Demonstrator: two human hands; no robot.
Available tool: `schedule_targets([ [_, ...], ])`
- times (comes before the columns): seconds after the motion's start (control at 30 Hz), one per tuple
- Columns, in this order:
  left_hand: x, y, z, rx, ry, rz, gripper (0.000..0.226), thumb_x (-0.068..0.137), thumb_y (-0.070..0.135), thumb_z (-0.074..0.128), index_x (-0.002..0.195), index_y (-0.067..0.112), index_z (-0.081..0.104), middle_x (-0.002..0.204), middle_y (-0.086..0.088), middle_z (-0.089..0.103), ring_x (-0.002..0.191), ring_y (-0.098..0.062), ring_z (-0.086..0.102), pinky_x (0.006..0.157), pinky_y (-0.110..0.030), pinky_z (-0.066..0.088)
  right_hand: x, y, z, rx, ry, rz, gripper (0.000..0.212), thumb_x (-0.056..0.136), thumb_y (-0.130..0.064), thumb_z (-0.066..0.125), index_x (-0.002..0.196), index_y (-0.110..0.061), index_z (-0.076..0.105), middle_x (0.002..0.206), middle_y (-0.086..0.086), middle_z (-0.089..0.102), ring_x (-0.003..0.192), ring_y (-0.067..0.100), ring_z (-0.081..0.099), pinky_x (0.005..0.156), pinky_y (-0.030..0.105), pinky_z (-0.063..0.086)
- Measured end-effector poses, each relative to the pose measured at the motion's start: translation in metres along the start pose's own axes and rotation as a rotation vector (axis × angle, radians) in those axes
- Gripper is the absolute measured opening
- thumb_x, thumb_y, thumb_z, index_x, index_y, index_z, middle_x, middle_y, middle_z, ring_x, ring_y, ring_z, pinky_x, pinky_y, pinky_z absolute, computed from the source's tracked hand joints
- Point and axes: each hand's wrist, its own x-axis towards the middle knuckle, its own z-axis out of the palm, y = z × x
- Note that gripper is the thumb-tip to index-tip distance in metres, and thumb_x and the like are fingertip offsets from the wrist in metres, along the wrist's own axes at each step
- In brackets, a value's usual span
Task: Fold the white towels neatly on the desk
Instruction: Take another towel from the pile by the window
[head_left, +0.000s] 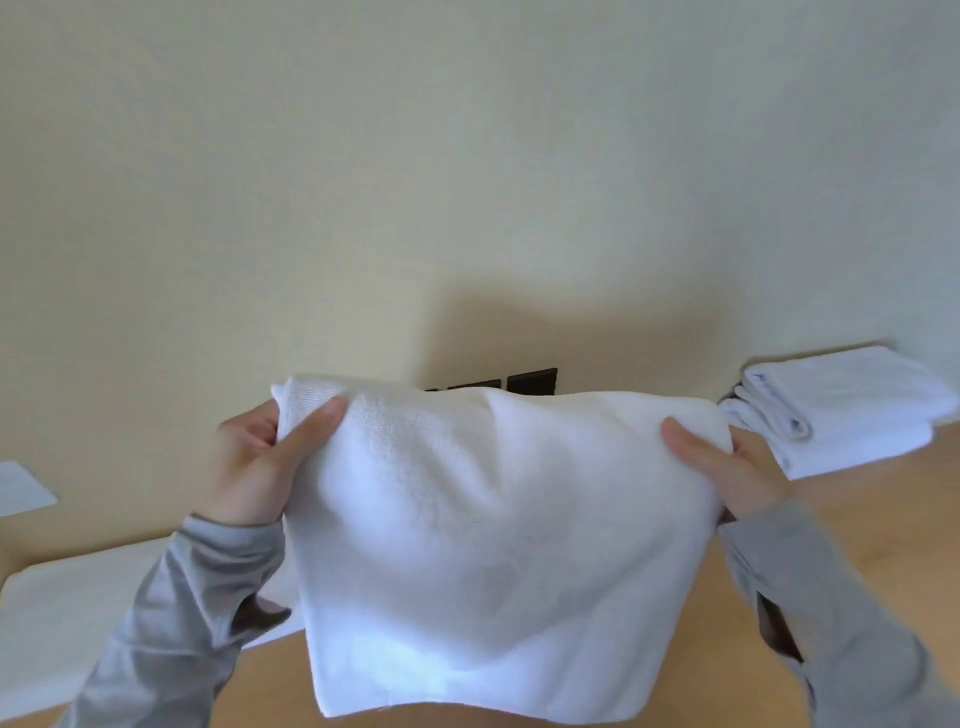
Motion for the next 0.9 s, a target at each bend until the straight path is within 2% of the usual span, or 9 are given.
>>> schedule_targets([
  [0.2,-0.056,-0.051,0.099,-0.048,0.113,-0.128,0.087,0.042,0.06,0.083,0.065,-0.013,0.041,0.075,-0.012,0.043,0.069,-0.025,0.037,0.062,-0.04,0.029,0.079,0.004,-0.091,-0.112,-0.099,0.055,0.037,0.073,-0.031,0.074,0.099,-0.005,0.066,0.088,0.008,0.073,0.073,0.02,0.07,0.059,0.028,0.052],
  [0.3,-0.089,-0.103,0.139,-0.07,0.235,-0.324,0.076,0.033,0.059,0.085,0.067,-0.002,0.055,0.077,-0.011,0.051,0.073,-0.023,0.045,0.069,-0.041,0.035,0.128,0.022,-0.104,-0.179,-0.161,0.136,0.046,0.073,-0.031,0.077,0.108,-0.007,0.059,0.105,0.011,0.067,0.09,0.026,0.066,0.074,0.034,0.052],
  [0.43,-0.11,-0.176,0.186,-0.103,0.418,-0.674,0.04,0.046,0.043,0.087,0.048,0.015,0.058,0.049,0.002,0.057,0.055,-0.02,0.049,0.062,-0.031,0.045,0.175,0.074,-0.097,-0.53,-0.227,0.178,0.039,0.081,-0.034,0.07,0.109,-0.017,0.049,0.102,0.001,0.056,0.091,0.018,0.055,0.08,0.029,0.042],
  [0.5,-0.11,-0.212,0.191,-0.099,0.52,-0.838,0.042,0.061,0.041,0.084,0.074,0.008,0.062,0.068,-0.005,0.063,0.067,-0.026,0.056,0.076,-0.039,0.052,0.183,0.106,-0.095,-0.68,-0.217,0.132,0.051,0.084,-0.031,0.066,0.125,-0.009,0.047,0.125,0.009,0.052,0.113,0.024,0.051,0.094,0.031,0.039],
  [0.57,-0.11,-0.242,0.187,-0.117,0.564,-0.937,0.061,0.069,0.045,0.078,0.106,0.0,0.059,0.103,-0.016,0.062,0.095,-0.034,0.061,0.096,-0.046,0.047,0.177,0.141,-0.1,-0.667,-0.187,0.144,0.063,0.086,-0.028,0.064,0.138,-0.007,0.035,0.141,0.011,0.039,0.128,0.027,0.04,0.106,0.036,0.033],
  [0.63,-0.11,-0.263,0.179,-0.155,0.535,-1.009,0.069,0.076,0.046,0.072,0.122,-0.001,0.054,0.12,-0.02,0.059,0.109,-0.037,0.058,0.101,-0.049,0.043,0.156,0.176,-0.109,-0.63,-0.145,0.168,0.061,0.086,-0.027,0.064,0.137,-0.009,0.035,0.139,0.011,0.039,0.127,0.028,0.039,0.106,0.043,0.035],
  [0.77,-0.1,-0.286,0.159,-0.166,0.5,-1.065,0.05,0.081,0.039,0.069,0.114,0.005,0.053,0.104,-0.013,0.059,0.091,-0.03,0.058,0.083,-0.044,0.051,0.1,0.245,-0.139,-0.58,0.061,0.345,0.062,0.083,-0.022,0.068,0.135,-0.005,0.039,0.136,0.013,0.044,0.128,0.031,0.041,0.105,0.048,0.037],
  [0.87,-0.094,-0.289,0.146,-0.231,0.522,-1.093,0.051,0.077,0.04,0.072,0.113,0.007,0.056,0.109,-0.016,0.061,0.098,-0.032,0.059,0.09,-0.049,0.05,0.066,0.278,-0.151,-0.434,0.248,0.573,0.055,0.082,-0.015,0.069,0.127,0.003,0.044,0.129,0.021,0.051,0.118,0.037,0.05,0.1,0.049,0.041],
  [0.9,-0.093,-0.289,0.14,-0.219,0.535,-1.085,0.05,0.077,0.041,0.073,0.109,0.004,0.058,0.105,-0.017,0.063,0.095,-0.033,0.062,0.084,-0.05,0.054,0.058,0.284,-0.151,-0.39,0.277,0.664,0.056,0.082,-0.014,0.069,0.129,0.004,0.043,0.131,0.022,0.05,0.119,0.036,0.05,0.101,0.047,0.041],
])
